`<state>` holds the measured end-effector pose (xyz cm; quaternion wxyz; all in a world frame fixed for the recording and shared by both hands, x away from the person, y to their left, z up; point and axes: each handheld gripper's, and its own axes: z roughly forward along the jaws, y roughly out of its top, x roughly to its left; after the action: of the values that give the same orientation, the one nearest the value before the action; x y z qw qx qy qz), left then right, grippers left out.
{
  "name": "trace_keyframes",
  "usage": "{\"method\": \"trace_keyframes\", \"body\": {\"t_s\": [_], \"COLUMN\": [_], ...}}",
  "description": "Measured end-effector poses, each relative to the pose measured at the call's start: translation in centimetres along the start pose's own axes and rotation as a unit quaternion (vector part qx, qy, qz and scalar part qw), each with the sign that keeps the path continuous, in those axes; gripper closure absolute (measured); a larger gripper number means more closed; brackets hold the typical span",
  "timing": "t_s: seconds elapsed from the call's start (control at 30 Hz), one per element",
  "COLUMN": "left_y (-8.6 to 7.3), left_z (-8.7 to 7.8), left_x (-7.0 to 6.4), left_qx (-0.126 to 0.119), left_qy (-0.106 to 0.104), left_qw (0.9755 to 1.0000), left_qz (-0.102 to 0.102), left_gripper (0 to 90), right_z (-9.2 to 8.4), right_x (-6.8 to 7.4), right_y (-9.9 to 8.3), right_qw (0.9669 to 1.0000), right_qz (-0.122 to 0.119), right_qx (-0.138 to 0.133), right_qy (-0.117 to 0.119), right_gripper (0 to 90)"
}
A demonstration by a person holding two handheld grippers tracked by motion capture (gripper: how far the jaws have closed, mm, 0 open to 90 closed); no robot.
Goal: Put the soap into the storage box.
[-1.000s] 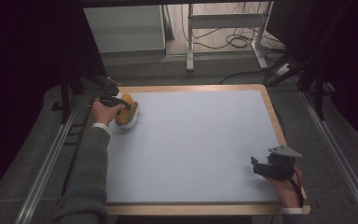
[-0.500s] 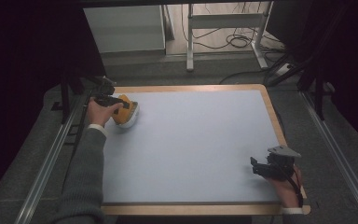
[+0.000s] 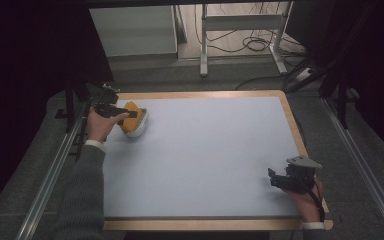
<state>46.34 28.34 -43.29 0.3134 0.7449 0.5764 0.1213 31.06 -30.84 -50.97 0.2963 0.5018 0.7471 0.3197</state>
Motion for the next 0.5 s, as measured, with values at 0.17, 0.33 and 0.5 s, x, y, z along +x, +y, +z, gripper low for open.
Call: {"method": "trace_keyframes", "body": {"t_s": [0.17, 0.33, 0.5], "left_y": [-1.4, -3.5, -5.9], "left_z": [-1.1, -2.1, -2.6], "left_x": [-1.0, -2.1, -3.0], "left_qx": [-0.029, -0.042, -0.039], "left_qy": [-0.02, -0.041, -0.062], "left_qw": [0.9991, 0.997, 0.9946], "left_qz": [0.024, 0.05, 0.074], "left_gripper": [18.0, 18.8, 18.9], "right_z": [0.0, -0.1, -0.2], "right_x": [0.1, 0.0, 0.1], "right_y": [0.1, 0.1, 0.1], "right_qw": [1.0, 1.0, 1.0], "right_qz": [-0.003, -0.004, -0.005], "right_qx": [-0.001, -0.002, -0.003], "right_qy": [0.001, 0.0, -0.001], "right_gripper": [7.4, 7.4, 7.4]}}
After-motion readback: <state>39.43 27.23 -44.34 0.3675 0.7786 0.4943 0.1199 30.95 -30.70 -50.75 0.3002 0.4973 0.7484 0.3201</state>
